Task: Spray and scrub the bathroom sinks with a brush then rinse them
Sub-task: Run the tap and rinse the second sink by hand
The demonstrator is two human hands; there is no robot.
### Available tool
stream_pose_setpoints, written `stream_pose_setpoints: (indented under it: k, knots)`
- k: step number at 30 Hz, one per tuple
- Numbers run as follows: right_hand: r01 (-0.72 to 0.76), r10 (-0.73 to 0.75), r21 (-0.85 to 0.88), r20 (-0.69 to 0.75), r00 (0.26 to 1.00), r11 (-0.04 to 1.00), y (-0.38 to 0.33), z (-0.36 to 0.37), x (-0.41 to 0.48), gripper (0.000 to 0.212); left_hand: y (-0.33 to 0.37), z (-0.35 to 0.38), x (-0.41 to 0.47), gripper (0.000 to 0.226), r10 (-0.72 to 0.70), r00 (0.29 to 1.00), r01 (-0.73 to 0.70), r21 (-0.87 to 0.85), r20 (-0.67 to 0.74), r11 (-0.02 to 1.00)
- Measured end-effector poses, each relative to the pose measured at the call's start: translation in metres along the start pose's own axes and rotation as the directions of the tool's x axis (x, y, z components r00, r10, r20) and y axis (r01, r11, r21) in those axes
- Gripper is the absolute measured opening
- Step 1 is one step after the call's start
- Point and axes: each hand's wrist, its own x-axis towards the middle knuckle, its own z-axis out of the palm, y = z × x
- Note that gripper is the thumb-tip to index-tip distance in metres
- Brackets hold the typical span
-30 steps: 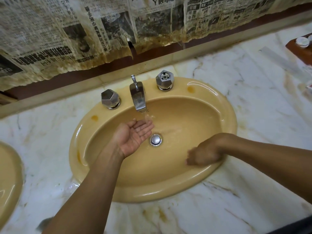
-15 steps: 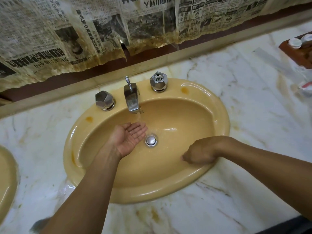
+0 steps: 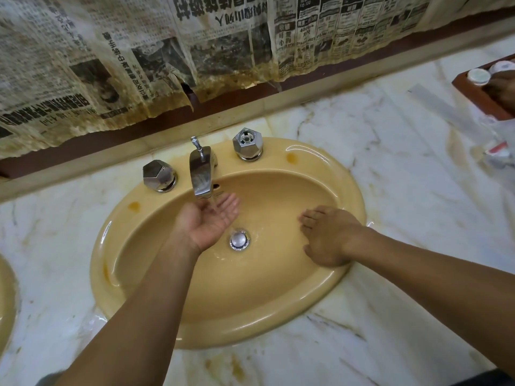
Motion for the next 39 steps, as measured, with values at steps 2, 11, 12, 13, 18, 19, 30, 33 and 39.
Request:
stream_pose_setpoints:
  k: [2, 11, 12, 13, 18, 19, 30, 33, 39]
  knots:
    - [-0.006, 0.005, -0.06, -0.01, 1.0, 0.998, 0.002, -0.002, 0.012, 0.065, -0.01, 0.013, -0.007, 0.047, -0.034, 0.991, 0.039, -0.034, 0.129, 0.999]
    - [0.095, -0.326, -0.58, -0.309, 0.894, 0.809, 0.005, -0.003, 0.107, 0.068, -0.015, -0.019, -0.015, 0.051, -0.032, 0.998, 0.031, 0.026, 0.05, 0.999]
    - [0.137, -0.337, -0.575, -0.256, 0.906, 0.806, 0.002, 0.005, 0.11, 0.068, -0.009, -0.026, -0.017, 0.05, -0.018, 0.999, 0.017, 0.027, 0.042, 0.999]
    - [0.172, -0.341, -0.558, -0.215, 0.915, 0.812, 0.002, 0.01, 0.111, 0.069, -0.004, -0.031, -0.019, 0.049, -0.004, 0.999, 0.003, 0.026, 0.038, 1.0]
    - [0.023, -0.383, -0.608, -0.47, 0.795, 0.794, 0.015, -0.021, 0.116, 0.078, -0.002, -0.024, -0.029, 0.048, -0.001, 0.998, -0.001, 0.036, 0.06, 0.999]
    - [0.001, -0.385, -0.604, -0.507, 0.772, 0.797, 0.012, -0.03, 0.121, 0.075, -0.004, -0.019, -0.031, 0.049, -0.013, 0.997, 0.008, 0.052, 0.082, 0.999]
    - [0.268, -0.31, -0.258, -0.137, 0.941, 0.928, -0.01, 0.022, 0.118, 0.08, 0.015, -0.019, -0.013, 0.043, 0.028, 0.992, -0.04, -0.09, -0.125, 0.995]
    - [0.272, -0.299, -0.219, -0.098, 0.949, 0.937, -0.009, 0.023, 0.109, 0.081, 0.012, -0.008, -0.01, 0.049, 0.002, 0.994, -0.014, -0.104, -0.113, 0.995]
    - [0.141, -0.304, -0.461, -0.301, 0.904, 0.876, -0.001, -0.004, 0.111, 0.074, 0.005, 0.019, -0.027, 0.058, -0.039, 0.993, 0.052, -0.116, 0.112, 0.992]
